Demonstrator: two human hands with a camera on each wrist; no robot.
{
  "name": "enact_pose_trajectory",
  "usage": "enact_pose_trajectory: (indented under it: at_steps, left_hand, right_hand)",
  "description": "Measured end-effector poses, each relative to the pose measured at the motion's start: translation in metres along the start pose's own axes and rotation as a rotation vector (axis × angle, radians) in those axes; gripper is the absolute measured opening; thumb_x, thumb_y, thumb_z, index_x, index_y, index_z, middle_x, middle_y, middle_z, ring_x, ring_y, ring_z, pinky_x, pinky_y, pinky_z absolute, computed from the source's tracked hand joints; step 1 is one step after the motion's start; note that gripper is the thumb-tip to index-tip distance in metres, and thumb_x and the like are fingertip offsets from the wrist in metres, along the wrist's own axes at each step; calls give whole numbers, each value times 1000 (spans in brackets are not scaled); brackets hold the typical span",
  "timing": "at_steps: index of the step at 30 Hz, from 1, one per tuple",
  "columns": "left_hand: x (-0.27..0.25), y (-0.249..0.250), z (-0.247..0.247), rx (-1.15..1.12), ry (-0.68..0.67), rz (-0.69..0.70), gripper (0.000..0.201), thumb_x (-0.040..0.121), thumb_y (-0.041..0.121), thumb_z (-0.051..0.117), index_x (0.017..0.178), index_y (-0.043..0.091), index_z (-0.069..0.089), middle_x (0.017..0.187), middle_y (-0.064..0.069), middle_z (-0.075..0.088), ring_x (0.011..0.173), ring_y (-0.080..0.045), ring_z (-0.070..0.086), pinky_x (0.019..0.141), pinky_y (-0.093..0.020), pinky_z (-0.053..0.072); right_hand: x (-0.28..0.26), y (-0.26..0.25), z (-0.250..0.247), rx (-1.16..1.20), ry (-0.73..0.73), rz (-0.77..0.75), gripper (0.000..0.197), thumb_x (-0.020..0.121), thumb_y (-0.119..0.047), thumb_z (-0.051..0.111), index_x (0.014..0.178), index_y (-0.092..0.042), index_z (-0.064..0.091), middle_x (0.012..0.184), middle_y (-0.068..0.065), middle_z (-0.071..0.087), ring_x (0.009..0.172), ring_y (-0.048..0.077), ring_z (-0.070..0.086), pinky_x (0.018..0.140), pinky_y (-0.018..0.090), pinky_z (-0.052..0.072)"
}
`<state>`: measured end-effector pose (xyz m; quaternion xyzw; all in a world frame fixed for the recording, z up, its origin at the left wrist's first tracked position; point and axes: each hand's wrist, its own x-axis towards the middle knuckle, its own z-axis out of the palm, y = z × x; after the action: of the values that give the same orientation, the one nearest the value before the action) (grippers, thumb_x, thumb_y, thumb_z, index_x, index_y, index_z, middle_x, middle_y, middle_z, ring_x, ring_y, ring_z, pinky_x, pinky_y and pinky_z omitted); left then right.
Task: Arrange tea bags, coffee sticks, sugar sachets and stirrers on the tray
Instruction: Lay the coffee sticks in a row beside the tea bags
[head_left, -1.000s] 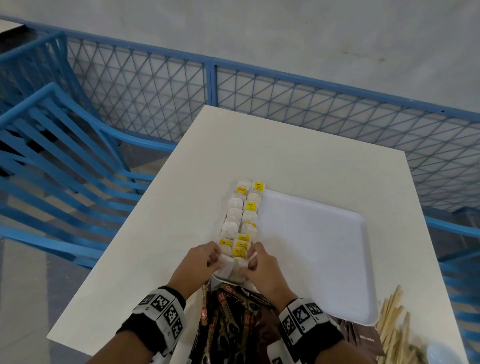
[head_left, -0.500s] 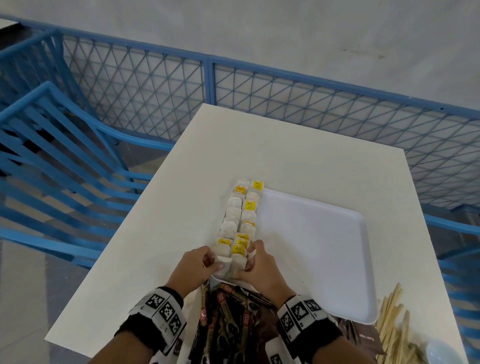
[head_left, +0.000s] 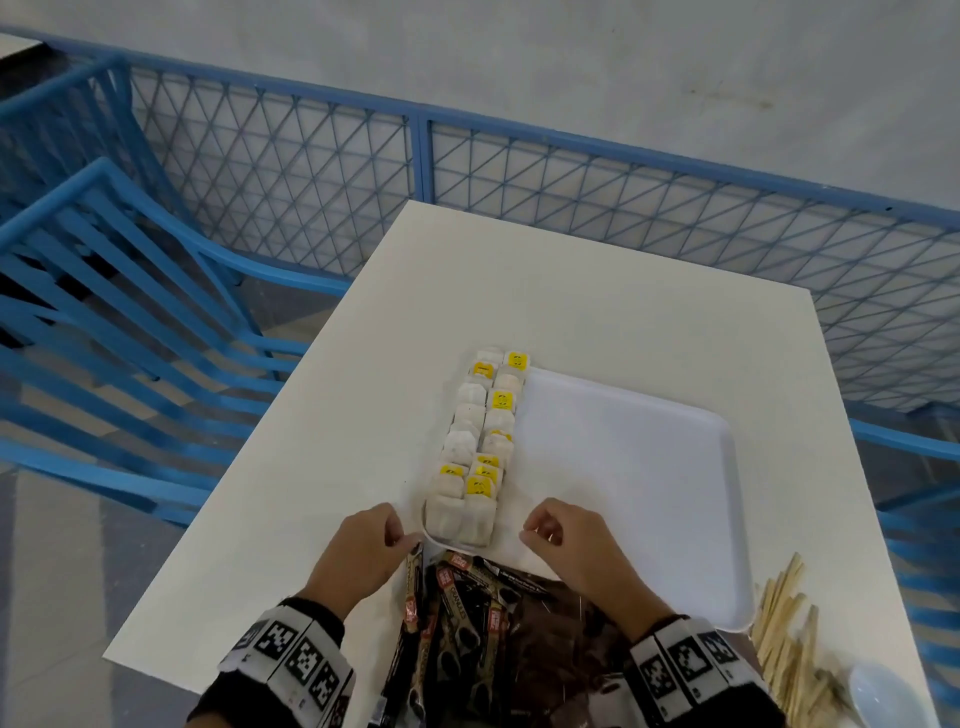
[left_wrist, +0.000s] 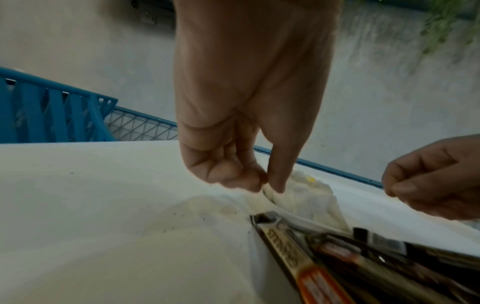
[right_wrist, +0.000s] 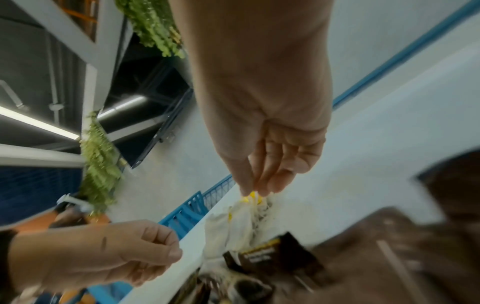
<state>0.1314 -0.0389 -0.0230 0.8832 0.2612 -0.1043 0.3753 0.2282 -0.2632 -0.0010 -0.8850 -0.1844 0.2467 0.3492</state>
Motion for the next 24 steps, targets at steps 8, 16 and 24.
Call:
enact_pose_trajectory:
  at_steps: [8,16,24]
  left_hand:
    - [-21,-2,19,37,-113,-141,28,83,33,67,72,19,45,75,7,53,68,-9,50,54,-13,35]
    - [-30,-4,9,-97,-102,-197,15,81,22,65,75,14,53,80,-2,63,72,-14,56,57,-20,40]
    - [-53,26,-28,-747,-177,-134,4,93,4,51,92,0,52,88,-17,58,74,-23,64,76,-28,57]
  right_hand:
    - [-21,6,17,-236,-178,-71,22,85,-28,64,103,-16,63,92,-7,52,86,9,52,78,21,44]
    - [-30,4,13,-203,-68,-77,15,87,-21,57,97,-17,67,80,-12,55,69,0,50,65,11,41]
    - [-28,-46,6,321,-28,-128,11,81,-21,71,82,-29,64,77,-10,65,67,-4,59,67,8,47]
